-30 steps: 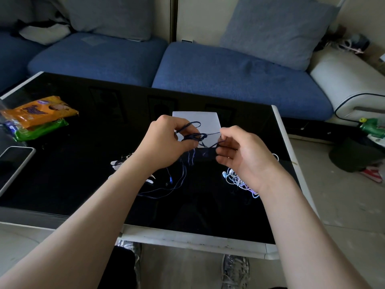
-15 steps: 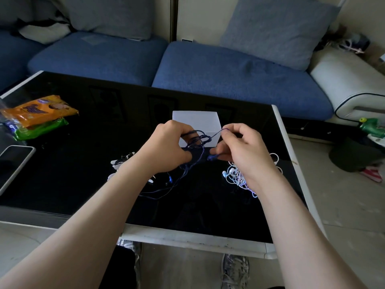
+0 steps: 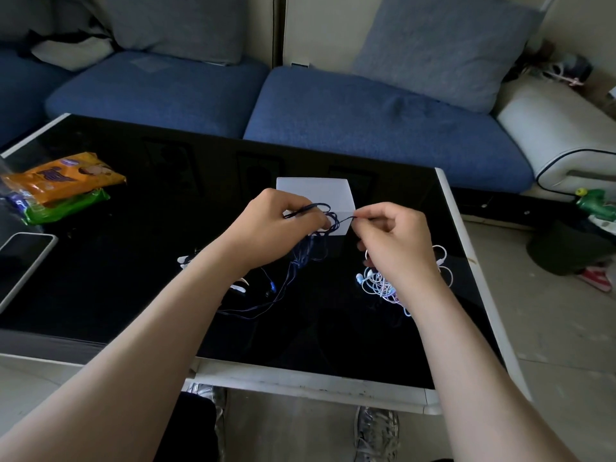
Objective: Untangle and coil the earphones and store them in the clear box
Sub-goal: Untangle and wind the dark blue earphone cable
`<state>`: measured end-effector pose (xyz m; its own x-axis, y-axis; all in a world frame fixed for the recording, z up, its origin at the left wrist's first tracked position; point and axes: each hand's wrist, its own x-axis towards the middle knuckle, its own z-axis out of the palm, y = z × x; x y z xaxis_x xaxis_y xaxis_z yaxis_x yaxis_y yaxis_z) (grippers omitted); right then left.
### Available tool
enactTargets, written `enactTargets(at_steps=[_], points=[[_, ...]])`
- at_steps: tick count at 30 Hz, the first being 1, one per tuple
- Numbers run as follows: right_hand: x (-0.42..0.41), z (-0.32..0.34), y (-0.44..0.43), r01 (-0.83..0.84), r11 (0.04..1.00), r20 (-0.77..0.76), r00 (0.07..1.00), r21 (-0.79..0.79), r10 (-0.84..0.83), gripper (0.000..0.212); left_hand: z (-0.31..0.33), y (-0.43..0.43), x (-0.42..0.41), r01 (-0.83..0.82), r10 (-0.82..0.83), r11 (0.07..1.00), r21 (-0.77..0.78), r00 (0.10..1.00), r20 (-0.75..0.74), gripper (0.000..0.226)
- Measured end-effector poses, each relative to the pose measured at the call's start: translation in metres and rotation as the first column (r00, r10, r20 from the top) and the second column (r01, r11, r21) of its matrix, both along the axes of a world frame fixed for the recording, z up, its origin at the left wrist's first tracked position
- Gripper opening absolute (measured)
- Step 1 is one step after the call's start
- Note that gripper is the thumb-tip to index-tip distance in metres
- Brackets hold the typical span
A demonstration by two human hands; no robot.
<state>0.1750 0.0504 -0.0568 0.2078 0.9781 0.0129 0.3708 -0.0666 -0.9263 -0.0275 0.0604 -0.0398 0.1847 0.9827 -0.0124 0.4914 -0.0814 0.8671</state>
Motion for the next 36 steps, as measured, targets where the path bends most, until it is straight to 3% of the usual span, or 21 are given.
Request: enactTargets(at_steps=[7, 10, 12, 16, 23, 30, 33, 36], points=[[-0.006, 0.002, -0.003, -0.097, 0.995, -0.078, 0.992, 0.025, 0.098, 0.007, 0.004, -0.003, 0.002, 0.010, -0.005, 0.999, -0.047, 0.993, 0.117, 0.020], [-0.009, 0.009, -0.002, -0.141, 0.988, -0.229, 0.966, -0.061, 0.124, 0.017, 0.004, -0.003, 0.002, -0.018, 0.021, 1.000, -0.024, 0.994, 0.104, 0.024], [-0.010, 0.011, -0.004, -0.185, 0.981, -0.175, 0.969, -0.055, 0.173, 0.013, 0.003, -0.003, 0.002, -0.032, 0.038, 0.999, -0.043, 0.990, 0.133, 0.026], [-0.011, 0.009, -0.008, -0.247, 0.966, -0.109, 0.965, -0.073, 0.238, 0.025, 0.002, -0.001, 0.002, -0.027, 0.038, 0.997, -0.074, 0.988, 0.151, 0.032], [-0.009, 0.009, -0.007, -0.261, 0.961, 0.009, 0.965, -0.088, 0.263, 0.020, -0.008, 0.004, -0.001, -0.146, 0.161, 0.975, 0.166, 0.984, -0.081, 0.032], [-0.013, -0.003, -0.005, -0.213, 0.968, 0.402, 0.904, 0.131, 0.145, 0.016, -0.014, 0.005, 0.003, -0.201, 0.208, 0.977, 0.070, 0.971, -0.121, 0.038], [-0.016, -0.001, -0.005, -0.179, 0.961, 0.373, 0.923, 0.209, 0.091, 0.014, -0.015, 0.007, 0.004, -0.221, 0.223, 0.975, 0.034, 0.969, -0.103, 0.043], [-0.016, 0.002, -0.006, -0.214, 0.965, 0.337, 0.929, 0.150, 0.153, 0.017, -0.014, 0.007, 0.004, -0.192, 0.191, 0.981, 0.000, 0.976, -0.104, 0.040]])
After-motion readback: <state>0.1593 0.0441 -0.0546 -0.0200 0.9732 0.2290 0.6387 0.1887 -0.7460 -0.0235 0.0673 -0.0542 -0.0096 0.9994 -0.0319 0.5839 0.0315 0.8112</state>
